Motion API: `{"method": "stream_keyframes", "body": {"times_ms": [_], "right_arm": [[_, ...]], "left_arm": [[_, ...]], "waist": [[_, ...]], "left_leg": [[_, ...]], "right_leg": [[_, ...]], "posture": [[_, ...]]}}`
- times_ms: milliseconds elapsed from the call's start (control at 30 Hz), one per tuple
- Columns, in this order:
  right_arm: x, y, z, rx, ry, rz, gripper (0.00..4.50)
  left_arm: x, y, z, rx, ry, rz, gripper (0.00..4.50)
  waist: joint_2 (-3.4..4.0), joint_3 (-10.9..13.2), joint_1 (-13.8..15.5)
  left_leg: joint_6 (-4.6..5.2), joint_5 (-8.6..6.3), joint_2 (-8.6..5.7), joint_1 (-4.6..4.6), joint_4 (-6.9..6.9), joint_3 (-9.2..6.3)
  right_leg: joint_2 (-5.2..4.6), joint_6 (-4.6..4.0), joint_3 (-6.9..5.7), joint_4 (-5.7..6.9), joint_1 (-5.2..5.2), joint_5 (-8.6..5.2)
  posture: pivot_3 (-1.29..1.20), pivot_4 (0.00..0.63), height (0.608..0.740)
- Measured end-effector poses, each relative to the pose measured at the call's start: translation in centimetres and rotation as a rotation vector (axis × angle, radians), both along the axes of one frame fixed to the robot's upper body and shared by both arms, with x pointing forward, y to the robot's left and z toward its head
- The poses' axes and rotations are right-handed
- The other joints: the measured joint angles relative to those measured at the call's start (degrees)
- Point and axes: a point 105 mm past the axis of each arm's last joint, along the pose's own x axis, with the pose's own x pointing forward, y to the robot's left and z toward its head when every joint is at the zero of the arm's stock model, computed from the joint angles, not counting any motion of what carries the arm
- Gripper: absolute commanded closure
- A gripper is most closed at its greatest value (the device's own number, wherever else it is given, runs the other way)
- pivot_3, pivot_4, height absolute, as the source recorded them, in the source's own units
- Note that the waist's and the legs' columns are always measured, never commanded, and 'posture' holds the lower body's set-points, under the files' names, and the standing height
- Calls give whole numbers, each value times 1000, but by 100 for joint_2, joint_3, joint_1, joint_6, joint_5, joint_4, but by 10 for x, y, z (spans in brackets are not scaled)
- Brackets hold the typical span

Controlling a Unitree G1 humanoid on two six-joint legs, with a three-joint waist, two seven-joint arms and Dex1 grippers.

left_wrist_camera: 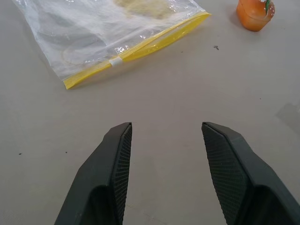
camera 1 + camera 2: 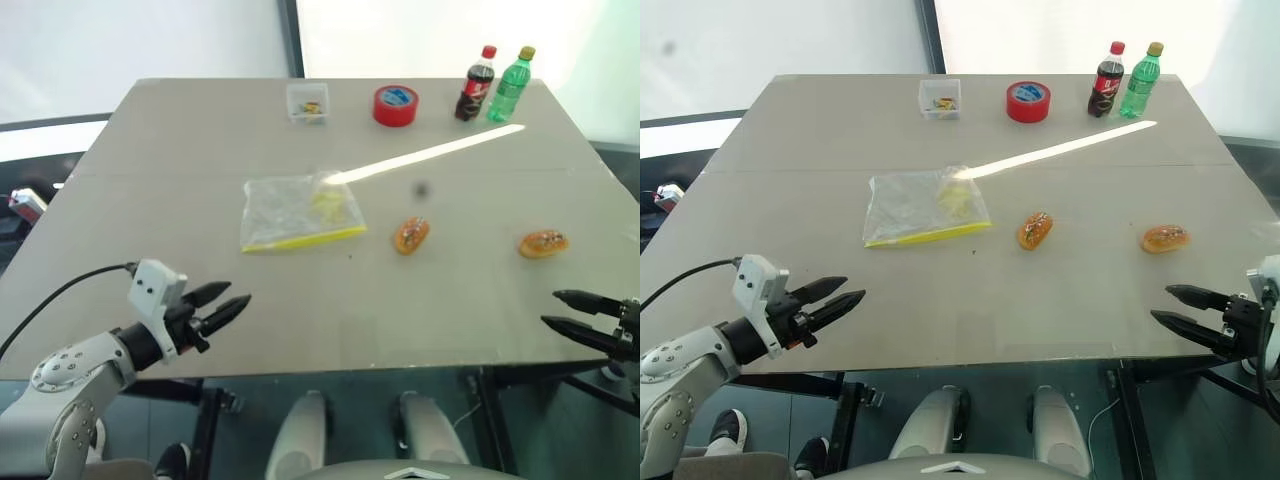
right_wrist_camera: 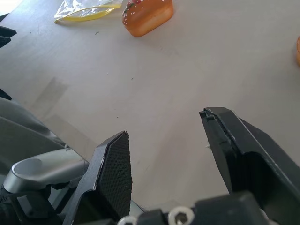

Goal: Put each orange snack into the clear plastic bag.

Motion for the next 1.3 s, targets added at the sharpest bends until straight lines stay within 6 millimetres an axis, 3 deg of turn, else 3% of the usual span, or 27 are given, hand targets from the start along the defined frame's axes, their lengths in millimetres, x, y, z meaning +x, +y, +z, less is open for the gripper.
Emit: {"method": "stream_keyframes", "body": {"times_ms": [200, 933, 1100, 1300], "right_arm": [[7, -1, 8, -16, -55, 18, 1709], [7, 2, 10, -23, -61, 39, 1709], [25, 32, 28, -3, -118, 77, 1709], [46, 77, 48, 5, -216, 129, 1709]], "left_arm": [[1, -2, 7, -55, -5, -11, 2009], [7, 2, 11, -39, -19, 2, 2009], [32, 20, 24, -47, -61, 54, 2009], [68, 22, 31, -121, -50, 59, 2009]], "waist": [[0, 0, -3], [0, 0, -1], [0, 0, -19], [-3, 2, 15]], "left_leg": [[0, 0, 0, 2, 0, 2], [0, 0, -1, 2, 0, 3], [0, 0, 0, 5, 1, 3], [0, 0, -7, -6, 0, -6]], "right_leg": [[1, 0, 2, 1, 0, 0], [3, 0, 4, 1, 0, 0], [8, 0, 5, 4, -1, 0], [8, 5, 2, 2, -4, 14]], "posture": [[0, 150, 740], [0, 150, 740], [0, 150, 740], [0, 150, 740]]}}
